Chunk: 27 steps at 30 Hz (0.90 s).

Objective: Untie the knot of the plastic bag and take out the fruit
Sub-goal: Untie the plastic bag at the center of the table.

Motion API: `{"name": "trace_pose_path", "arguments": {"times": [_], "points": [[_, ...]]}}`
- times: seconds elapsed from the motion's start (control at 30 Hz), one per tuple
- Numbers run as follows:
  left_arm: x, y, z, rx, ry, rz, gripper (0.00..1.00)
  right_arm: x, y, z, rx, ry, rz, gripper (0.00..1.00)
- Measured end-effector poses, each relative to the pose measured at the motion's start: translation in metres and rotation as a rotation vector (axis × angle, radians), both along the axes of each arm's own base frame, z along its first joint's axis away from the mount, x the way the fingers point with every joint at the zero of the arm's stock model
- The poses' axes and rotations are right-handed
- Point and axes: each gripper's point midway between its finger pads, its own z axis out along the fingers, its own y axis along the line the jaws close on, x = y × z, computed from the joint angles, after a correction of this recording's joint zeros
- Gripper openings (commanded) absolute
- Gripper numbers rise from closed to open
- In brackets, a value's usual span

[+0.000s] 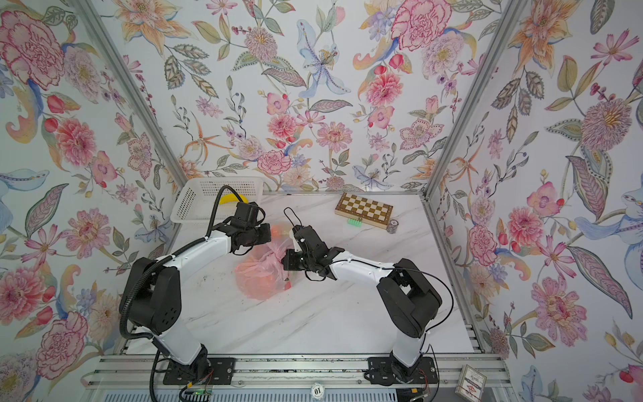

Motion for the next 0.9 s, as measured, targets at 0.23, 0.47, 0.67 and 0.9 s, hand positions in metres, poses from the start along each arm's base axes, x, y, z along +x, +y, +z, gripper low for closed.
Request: {"name": "trace_pose_path", "arguments": {"times": [0.23, 0.47, 0.67, 0.9], "points": [[-0.004, 0.023, 0.002, 0.090, -0.016, 0.073, 0.00, 0.007, -0.037, 0.005, 0.000, -0.035, -0.072, 0.03], [-0.011, 0.046, 0.006, 0.108, -0.021, 0.121, 0.05, 0.010, -0.076, 0.005, -0.015, -0.046, -0.151, 0.07], [-0.020, 0.056, 0.042, 0.075, -0.104, 0.140, 0.39, 0.010, -0.087, 0.021, -0.030, -0.106, -0.184, 0.39], [-0.025, 0.034, 0.094, 0.037, -0.219, 0.068, 0.47, -0.008, -0.067, 0.048, -0.026, -0.204, -0.118, 0.62]]}}
